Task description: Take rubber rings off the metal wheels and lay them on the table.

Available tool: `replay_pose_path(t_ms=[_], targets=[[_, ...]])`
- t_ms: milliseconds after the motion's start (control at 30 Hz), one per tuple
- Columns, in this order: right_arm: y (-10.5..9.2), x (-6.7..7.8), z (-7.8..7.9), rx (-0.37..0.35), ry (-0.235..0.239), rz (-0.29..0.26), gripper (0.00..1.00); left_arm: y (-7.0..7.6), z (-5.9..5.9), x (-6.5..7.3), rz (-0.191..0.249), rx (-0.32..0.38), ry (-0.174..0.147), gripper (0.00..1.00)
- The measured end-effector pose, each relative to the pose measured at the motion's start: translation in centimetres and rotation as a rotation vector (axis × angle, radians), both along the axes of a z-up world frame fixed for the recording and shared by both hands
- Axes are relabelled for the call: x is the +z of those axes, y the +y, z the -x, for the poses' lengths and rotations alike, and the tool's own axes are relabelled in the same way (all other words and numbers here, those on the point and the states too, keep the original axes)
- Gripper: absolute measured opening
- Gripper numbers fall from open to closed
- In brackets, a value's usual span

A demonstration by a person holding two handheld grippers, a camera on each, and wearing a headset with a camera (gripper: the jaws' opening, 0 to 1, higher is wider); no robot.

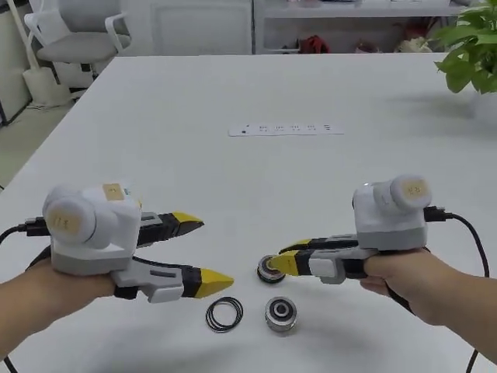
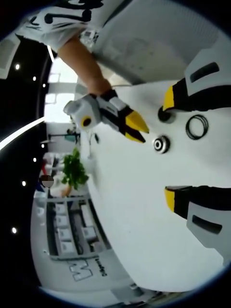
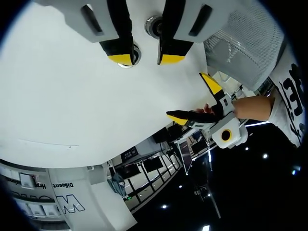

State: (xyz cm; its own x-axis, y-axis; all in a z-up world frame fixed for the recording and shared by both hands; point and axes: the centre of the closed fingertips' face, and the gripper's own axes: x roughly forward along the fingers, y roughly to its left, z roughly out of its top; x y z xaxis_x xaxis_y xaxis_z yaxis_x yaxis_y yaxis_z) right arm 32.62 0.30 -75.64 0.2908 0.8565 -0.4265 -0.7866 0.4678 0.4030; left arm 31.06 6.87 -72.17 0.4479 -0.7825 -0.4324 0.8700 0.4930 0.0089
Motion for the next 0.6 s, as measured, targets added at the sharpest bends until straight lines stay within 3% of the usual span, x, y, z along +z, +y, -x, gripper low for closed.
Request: replay_pose_path(t_ms=[600], targets=[[-1.7,-2.1,-1.1,0.031,-0.067,0.092,0.21,-1.8,-1.7,-1.6,-0.006,-0.012,0.042,0.59]])
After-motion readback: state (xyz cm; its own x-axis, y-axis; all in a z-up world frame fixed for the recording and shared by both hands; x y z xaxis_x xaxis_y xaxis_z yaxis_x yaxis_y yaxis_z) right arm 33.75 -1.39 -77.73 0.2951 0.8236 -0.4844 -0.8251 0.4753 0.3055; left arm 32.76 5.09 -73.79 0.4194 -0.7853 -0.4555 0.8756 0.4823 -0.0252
